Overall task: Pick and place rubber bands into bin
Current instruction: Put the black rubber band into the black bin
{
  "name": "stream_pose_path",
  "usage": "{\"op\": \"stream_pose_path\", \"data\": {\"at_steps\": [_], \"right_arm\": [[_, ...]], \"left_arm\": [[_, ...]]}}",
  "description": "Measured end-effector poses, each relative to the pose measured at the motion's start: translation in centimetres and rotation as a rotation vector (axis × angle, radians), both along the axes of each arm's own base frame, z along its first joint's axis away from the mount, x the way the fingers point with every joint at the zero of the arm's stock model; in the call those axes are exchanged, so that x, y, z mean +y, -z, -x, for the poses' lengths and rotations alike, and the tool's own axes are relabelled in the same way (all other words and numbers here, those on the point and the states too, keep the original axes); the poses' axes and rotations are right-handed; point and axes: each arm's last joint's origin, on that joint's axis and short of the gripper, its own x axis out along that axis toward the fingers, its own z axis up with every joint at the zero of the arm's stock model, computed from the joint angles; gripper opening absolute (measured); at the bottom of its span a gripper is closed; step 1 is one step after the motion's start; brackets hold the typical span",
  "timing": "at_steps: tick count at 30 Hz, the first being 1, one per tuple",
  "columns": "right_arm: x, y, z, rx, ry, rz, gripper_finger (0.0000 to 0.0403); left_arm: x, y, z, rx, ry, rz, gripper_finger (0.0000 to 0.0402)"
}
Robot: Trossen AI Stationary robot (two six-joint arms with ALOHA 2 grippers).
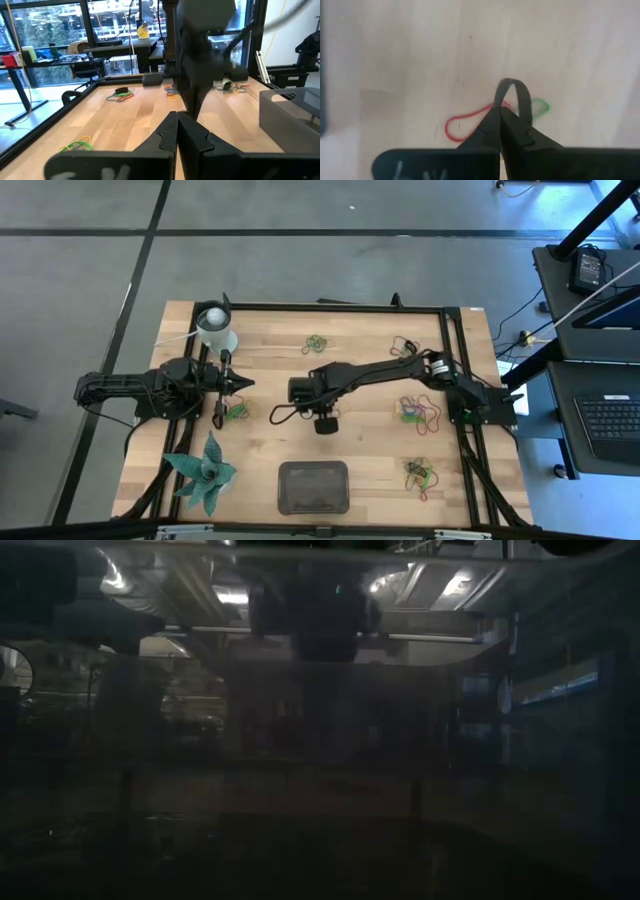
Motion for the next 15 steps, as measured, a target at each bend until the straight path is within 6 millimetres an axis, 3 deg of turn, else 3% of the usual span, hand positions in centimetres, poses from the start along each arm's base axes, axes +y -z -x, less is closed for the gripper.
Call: {"op": "stream_pose_path", "data": {"at_steps": [8,15], "right_arm": [[0.1,-7.1,2.9,-0.137,0.046,0.039,0.0001],[2.2,-13.4,6.6,-0.298,0.05,0.031,0.0]], "left_arm": [[0.0,0.0,0.0,-0.002,0.003,0.0,0.0004],[0.0,-0.1,0.0,-0.006,0.003,0.0,0.0004]]}}
